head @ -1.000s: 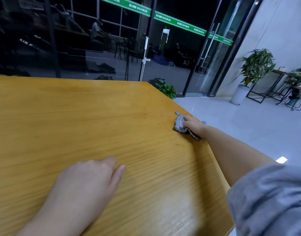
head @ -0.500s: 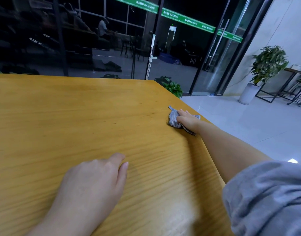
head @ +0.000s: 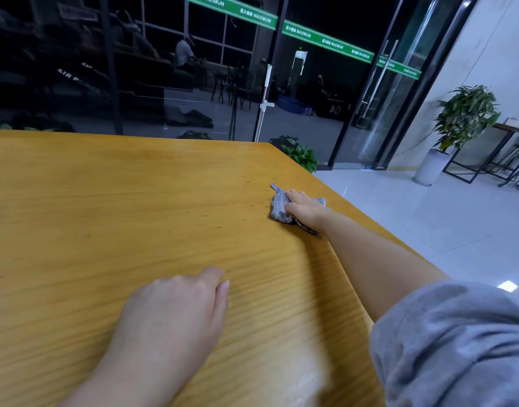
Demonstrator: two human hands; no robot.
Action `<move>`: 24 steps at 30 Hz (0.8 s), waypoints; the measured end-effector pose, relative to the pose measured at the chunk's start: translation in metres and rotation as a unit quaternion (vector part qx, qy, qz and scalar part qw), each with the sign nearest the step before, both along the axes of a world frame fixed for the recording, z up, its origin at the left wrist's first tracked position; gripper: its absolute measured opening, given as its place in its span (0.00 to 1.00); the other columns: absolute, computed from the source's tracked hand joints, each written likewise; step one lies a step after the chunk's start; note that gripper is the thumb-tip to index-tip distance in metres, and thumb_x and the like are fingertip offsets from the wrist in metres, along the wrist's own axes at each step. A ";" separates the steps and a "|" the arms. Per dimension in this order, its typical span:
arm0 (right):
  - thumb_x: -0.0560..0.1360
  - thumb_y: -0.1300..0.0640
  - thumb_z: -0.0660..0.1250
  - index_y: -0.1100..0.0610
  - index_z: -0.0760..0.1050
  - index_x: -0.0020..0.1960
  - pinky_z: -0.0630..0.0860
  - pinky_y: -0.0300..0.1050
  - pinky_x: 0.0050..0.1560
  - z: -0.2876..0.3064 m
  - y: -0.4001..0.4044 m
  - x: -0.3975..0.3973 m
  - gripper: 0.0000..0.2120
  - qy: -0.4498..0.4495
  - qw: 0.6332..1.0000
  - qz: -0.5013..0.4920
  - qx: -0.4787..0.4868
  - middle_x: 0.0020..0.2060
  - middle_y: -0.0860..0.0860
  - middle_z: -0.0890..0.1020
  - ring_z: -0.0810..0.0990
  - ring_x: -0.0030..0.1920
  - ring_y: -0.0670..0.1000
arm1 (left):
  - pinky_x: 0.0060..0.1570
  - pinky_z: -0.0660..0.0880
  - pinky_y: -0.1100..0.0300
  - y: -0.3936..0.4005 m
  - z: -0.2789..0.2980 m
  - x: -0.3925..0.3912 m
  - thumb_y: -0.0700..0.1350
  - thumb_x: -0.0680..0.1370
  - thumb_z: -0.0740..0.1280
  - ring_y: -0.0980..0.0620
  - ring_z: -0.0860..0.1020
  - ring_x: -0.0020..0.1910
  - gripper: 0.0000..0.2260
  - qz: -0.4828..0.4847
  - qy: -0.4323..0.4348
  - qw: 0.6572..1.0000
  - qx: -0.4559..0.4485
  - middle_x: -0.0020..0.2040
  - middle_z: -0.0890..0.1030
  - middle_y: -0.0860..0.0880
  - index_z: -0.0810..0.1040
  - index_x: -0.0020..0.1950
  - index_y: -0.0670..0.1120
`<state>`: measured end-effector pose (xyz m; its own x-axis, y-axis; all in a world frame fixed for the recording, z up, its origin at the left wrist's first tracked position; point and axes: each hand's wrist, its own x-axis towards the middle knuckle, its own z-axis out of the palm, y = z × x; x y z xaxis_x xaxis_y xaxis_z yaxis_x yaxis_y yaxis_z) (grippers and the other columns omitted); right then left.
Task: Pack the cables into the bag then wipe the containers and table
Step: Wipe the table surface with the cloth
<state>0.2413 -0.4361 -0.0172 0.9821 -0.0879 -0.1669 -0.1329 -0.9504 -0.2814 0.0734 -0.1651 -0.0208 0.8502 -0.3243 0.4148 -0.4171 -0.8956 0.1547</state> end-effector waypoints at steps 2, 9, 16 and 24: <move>0.79 0.49 0.49 0.52 0.45 0.78 0.43 0.51 0.75 -0.001 0.006 0.000 0.29 -0.004 0.999 0.016 -0.028 0.78 0.48 0.46 0.43 0.77 0.49 | 0.16 0.67 0.63 0.003 -0.006 0.004 0.51 0.67 0.71 0.48 0.74 0.17 0.03 0.001 -0.004 1.000 0.002 0.20 0.75 0.53 0.80 0.35 0.53; 0.80 0.38 0.46 0.51 0.44 0.78 0.43 0.52 0.75 -0.004 0.025 -0.018 0.32 -0.019 0.993 0.065 -0.094 0.78 0.48 0.45 0.43 0.77 0.50 | 0.14 0.69 0.61 0.004 -0.011 0.006 0.54 0.71 0.56 0.49 0.75 0.18 0.13 0.018 0.006 1.000 0.013 0.20 0.75 0.52 0.79 0.34 0.53; 0.78 0.35 0.46 0.47 0.44 0.78 0.40 0.49 0.75 -0.001 0.039 -0.078 0.33 -0.013 0.984 0.152 -0.089 0.77 0.44 0.44 0.41 0.76 0.45 | 0.16 0.70 0.60 0.007 -0.003 -0.001 0.47 0.65 0.73 0.48 0.76 0.19 0.06 0.008 0.025 0.999 0.033 0.22 0.78 0.51 0.82 0.40 0.55; 0.79 0.37 0.49 0.42 0.43 0.77 0.37 0.39 0.71 0.001 -0.020 -0.139 0.30 -0.007 0.988 0.137 -0.077 0.76 0.39 0.44 0.39 0.73 0.36 | 0.52 0.74 0.59 0.003 0.004 -0.009 0.54 0.80 0.49 0.54 0.78 0.57 0.17 0.007 0.050 0.999 0.004 0.58 0.79 0.58 0.66 0.67 0.61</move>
